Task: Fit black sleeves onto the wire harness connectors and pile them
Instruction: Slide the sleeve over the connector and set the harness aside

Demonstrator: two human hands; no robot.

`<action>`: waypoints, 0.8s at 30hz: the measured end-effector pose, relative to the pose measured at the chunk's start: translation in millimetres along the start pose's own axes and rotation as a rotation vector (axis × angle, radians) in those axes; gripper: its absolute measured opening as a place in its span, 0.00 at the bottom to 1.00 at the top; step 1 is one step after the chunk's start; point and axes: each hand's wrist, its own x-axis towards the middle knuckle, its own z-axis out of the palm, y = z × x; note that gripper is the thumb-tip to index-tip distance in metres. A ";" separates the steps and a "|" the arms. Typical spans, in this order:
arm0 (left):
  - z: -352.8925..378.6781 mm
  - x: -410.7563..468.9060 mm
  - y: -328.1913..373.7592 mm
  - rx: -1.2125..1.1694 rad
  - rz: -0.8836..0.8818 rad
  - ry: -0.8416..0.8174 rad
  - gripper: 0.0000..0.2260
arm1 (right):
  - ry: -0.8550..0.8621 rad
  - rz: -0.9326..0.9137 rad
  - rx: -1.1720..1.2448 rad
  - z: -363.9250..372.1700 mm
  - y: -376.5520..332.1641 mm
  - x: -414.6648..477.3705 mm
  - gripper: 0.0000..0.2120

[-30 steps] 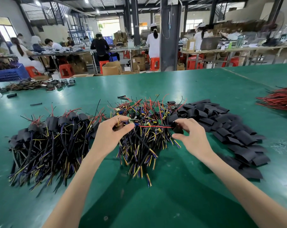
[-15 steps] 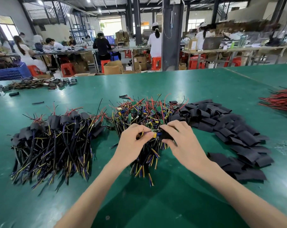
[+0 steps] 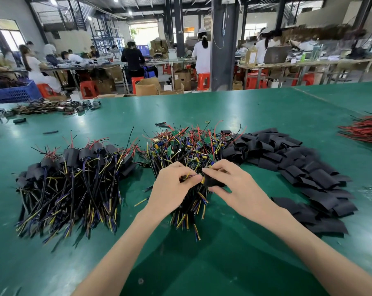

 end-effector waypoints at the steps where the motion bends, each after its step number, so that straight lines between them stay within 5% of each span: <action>1: 0.6 0.1 -0.3 0.006 0.013 0.008 0.04 | -0.006 -0.005 0.008 0.2 0.1 -0.4 0.19; 5: 0.5 0.5 -2.0 0.008 0.024 0.037 0.13 | -0.005 -0.031 -0.015 2.4 -2.5 -1.5 0.19; 9: -1.3 -0.3 0.2 -0.085 0.005 0.016 0.04 | 0.015 -0.020 0.008 2.3 -2.9 0.0 0.20; 15: -9.2 -2.0 10.1 -0.079 0.053 0.029 0.05 | 0.040 0.055 0.047 3.5 -2.8 -0.7 0.23; 20: -48.2 12.5 1.7 -0.052 0.000 0.506 0.09 | 0.124 0.199 -0.134 0.0 6.6 0.6 0.29; 24: -91.5 22.6 -36.0 0.097 -0.094 0.823 0.15 | 0.005 0.501 -0.428 -2.7 20.3 -3.3 0.30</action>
